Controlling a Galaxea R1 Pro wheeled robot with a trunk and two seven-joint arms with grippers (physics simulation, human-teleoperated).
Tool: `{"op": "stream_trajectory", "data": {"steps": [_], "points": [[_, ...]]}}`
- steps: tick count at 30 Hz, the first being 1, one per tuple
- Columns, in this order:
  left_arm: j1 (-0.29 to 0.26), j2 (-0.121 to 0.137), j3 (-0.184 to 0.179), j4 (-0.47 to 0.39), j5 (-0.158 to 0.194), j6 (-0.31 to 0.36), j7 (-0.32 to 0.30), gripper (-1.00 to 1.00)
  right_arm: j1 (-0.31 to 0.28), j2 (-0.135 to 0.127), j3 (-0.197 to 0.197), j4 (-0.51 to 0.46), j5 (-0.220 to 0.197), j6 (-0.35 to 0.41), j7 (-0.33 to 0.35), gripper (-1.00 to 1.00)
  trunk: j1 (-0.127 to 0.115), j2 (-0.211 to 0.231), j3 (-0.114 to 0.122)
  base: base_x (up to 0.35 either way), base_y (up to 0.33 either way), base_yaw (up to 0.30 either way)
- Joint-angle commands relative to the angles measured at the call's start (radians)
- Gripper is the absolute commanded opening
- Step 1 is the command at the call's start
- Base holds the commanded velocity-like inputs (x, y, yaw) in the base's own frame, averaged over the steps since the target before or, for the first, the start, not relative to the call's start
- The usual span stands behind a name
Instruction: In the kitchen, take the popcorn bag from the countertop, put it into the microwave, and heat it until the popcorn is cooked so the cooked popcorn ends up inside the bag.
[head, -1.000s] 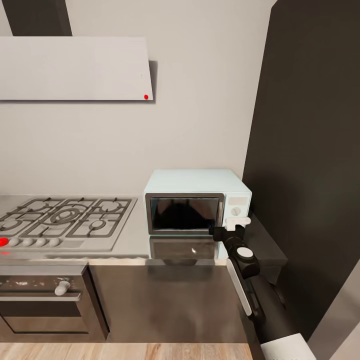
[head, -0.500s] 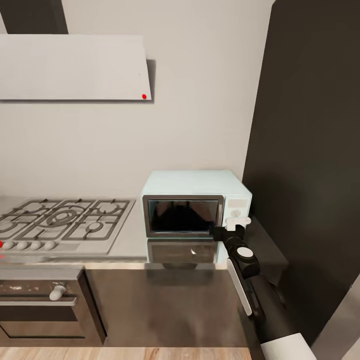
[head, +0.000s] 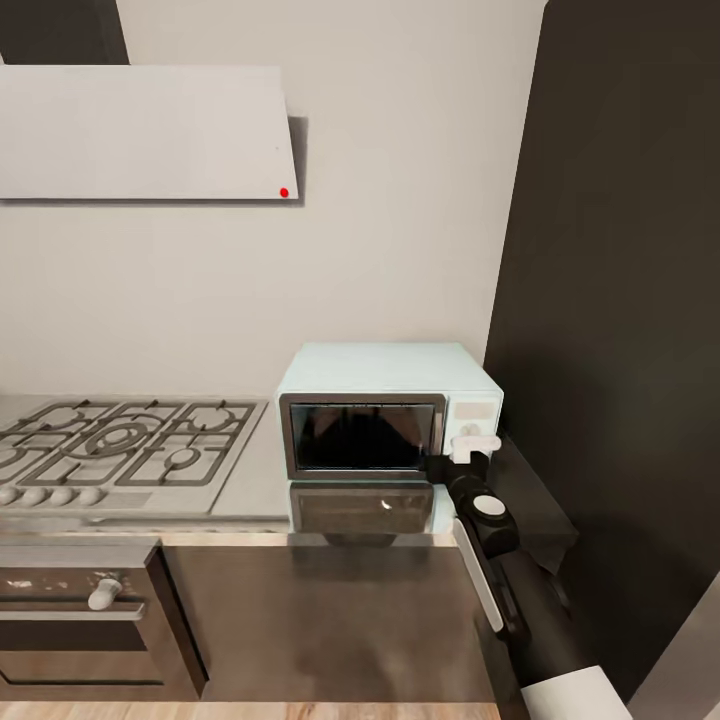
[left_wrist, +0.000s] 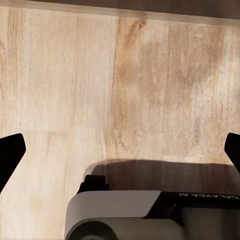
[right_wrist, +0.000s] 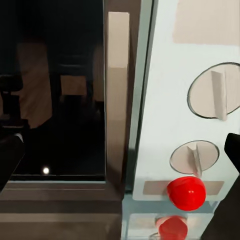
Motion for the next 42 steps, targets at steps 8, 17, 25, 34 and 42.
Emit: {"op": "stream_trajectory", "data": {"steps": [8, 17, 25, 34, 42], "points": [[0.000, -0.001, 0.005, 0.001, 0.000, -0.003, -0.001, 1.00, -0.012, 0.002, 0.002, 0.005, 0.002, 0.008, -0.005, 1.00, 0.000, -0.001, -0.001, 0.100, 0.000, 0.000], [-0.001, -0.001, 0.005, 0.001, 0.001, -0.003, -0.001, 1.00, -0.044, 0.002, 0.002, 0.071, 0.001, 0.008, -0.005, 1.00, 0.000, -0.001, -0.001, 0.094, 0.000, 0.000], [0.000, -0.001, 0.005, 0.001, 0.000, -0.003, -0.002, 1.00, -0.048, 0.001, 0.003, 0.074, 0.001, 0.006, -0.005, 1.00, 0.000, -0.001, -0.001, 0.011, 0.000, 0.000], [0.000, -0.001, 0.005, 0.001, 0.000, -0.003, -0.002, 1.00, -0.047, 0.000, 0.003, 0.070, 0.001, 0.006, -0.004, -1.00, 0.000, -0.001, -0.001, 0.000, 0.000, 0.000], [0.000, -0.001, 0.005, 0.002, 0.000, -0.003, -0.002, 1.00, -0.047, 0.000, 0.003, 0.069, 0.001, 0.006, -0.004, -1.00, 0.000, -0.001, -0.001, 0.000, 0.000, 0.000]]}}
